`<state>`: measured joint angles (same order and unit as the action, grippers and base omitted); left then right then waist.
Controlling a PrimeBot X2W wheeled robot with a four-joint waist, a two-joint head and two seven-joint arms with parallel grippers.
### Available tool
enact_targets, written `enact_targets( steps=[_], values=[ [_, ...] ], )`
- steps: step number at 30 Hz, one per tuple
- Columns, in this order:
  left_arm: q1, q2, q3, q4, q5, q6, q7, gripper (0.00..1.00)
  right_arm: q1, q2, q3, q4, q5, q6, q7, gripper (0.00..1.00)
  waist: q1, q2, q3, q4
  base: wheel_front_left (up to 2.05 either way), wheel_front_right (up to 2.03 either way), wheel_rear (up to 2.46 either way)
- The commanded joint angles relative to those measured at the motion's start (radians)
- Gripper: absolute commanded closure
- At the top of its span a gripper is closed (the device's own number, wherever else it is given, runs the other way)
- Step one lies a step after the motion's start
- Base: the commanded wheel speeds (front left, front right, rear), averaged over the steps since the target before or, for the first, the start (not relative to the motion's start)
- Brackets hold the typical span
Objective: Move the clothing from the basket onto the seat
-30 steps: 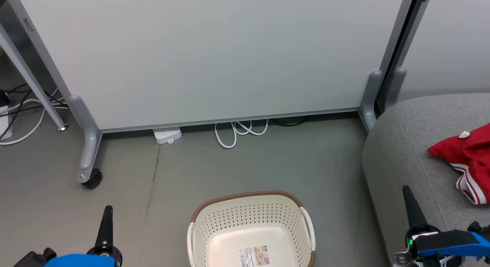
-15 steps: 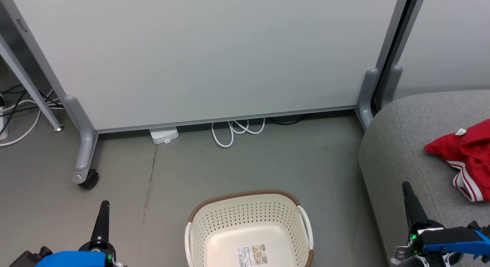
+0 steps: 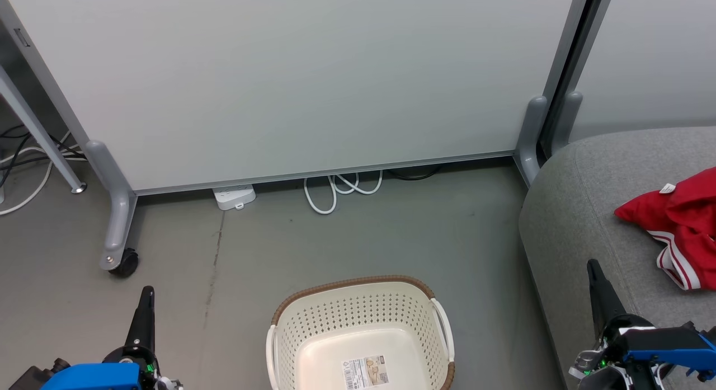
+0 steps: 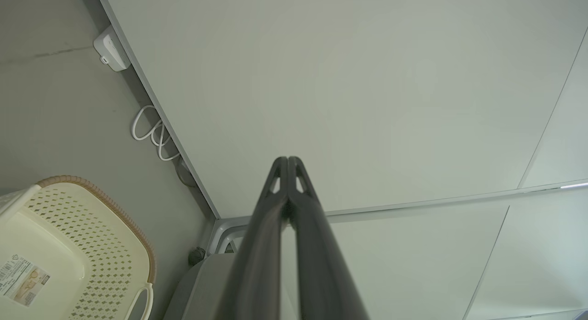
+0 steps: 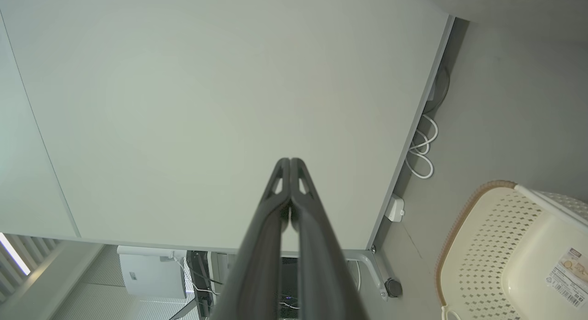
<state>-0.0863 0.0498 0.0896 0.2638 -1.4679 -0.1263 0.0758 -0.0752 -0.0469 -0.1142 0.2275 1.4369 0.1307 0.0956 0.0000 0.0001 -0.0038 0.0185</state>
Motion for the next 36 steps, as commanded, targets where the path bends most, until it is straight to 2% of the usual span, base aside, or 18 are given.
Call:
enact_targets(
  steps=[1,22,36],
  values=[
    [-0.02,0.003,0.007,-0.007,-0.012,-0.007,0.004,1.0,-0.018,-0.005,0.0,0.0,0.017,0.0,0.005,1.0,0.0,-0.0001,0.0,-0.001,0.0,0.0,0.0],
    [-0.029,0.002,0.028,-0.022,-0.15,-0.007,0.043,1.0,-0.04,-0.006,0.0,0.02,0.183,0.0,0.02,1.0,0.0,-0.0001,0.007,-0.018,0.0,0.0,0.0],
    [-0.028,0.002,0.027,-0.021,-0.146,-0.007,0.043,1.0,-0.04,-0.005,0.0,0.019,0.178,0.0,0.02,1.0,0.0,-0.0001,0.007,-0.018,0.0,0.0,0.0]
  ],
)
